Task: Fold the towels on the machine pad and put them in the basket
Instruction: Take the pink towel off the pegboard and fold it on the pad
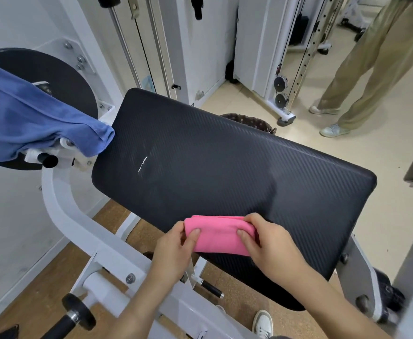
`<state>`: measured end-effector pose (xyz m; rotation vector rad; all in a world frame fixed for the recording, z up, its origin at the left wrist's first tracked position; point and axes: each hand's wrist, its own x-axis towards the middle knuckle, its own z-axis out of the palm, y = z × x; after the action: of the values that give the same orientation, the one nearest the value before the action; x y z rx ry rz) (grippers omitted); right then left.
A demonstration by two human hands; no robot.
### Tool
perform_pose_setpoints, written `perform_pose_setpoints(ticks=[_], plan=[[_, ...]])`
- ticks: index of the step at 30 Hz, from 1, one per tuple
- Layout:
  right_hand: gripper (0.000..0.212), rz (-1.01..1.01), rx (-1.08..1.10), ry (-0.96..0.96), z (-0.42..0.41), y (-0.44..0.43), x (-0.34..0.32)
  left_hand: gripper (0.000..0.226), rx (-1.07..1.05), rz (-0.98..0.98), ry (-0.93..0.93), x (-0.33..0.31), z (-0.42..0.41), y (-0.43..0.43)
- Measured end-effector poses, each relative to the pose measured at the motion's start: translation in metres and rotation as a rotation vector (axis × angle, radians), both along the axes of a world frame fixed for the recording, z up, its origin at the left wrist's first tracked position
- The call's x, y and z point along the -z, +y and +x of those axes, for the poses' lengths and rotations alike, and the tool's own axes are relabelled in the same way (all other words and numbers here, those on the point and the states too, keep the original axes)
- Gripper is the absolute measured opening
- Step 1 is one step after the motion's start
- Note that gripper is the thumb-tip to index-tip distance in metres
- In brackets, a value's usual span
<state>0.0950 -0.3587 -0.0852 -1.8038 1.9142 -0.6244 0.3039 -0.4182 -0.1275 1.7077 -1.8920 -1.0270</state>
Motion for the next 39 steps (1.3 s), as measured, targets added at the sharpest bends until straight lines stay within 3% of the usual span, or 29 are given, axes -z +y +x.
perform_pose_setpoints(ticks=[9, 12, 14, 16, 19, 23, 29, 33, 35, 37, 39], plan=[[0.021, -0.132, 0.187, 0.12, 0.007, -0.005, -0.002, 0.023, -0.104, -0.157, -0.1, -0.006, -0.018, -0.003], [0.026, -0.338, 0.096, 0.33, 0.004, -0.005, 0.004, 0.022, -0.099, -0.479, -0.24, -0.007, -0.02, -0.001], [0.022, -0.423, -0.017, 0.441, 0.006, -0.005, 0.009, 0.018, 0.074, -0.748, -0.287, -0.007, -0.023, 0.001], [0.017, -0.446, -0.123, 0.501, 0.005, -0.004, 0.012, 0.022, 0.311, -0.875, -0.248, -0.003, -0.023, 0.003], [0.026, -0.4, -0.23, 0.546, -0.002, 0.001, 0.016, 0.029, 0.467, -0.821, -0.209, 0.008, -0.014, 0.005], [0.031, -0.33, -0.267, 0.579, -0.005, 0.012, 0.013, 0.058, 0.56, -0.703, -0.327, 0.015, -0.005, 0.011], [0.029, -0.283, -0.257, 0.644, -0.001, 0.009, 0.005, 0.055, 0.494, -0.761, -0.327, 0.009, -0.019, 0.001], [0.03, -0.033, -0.152, 0.464, 0.0, -0.014, -0.013, 0.047, 0.45, -0.648, -0.352, -0.013, -0.031, -0.011], [0.03, 0.129, -0.03, 0.148, -0.007, -0.028, -0.029, 0.033, 0.36, -0.419, -0.296, -0.038, -0.036, -0.018], [0.017, 0.235, 0.086, -0.303, -0.014, -0.036, -0.049, 0.019, 0.277, -0.074, -0.076, -0.058, -0.036, -0.022], [0.027, 0.245, 0.109, -0.57, -0.022, -0.037, -0.071, 0.023, 0.208, 0.186, 0.183, -0.075, -0.036, -0.015]])
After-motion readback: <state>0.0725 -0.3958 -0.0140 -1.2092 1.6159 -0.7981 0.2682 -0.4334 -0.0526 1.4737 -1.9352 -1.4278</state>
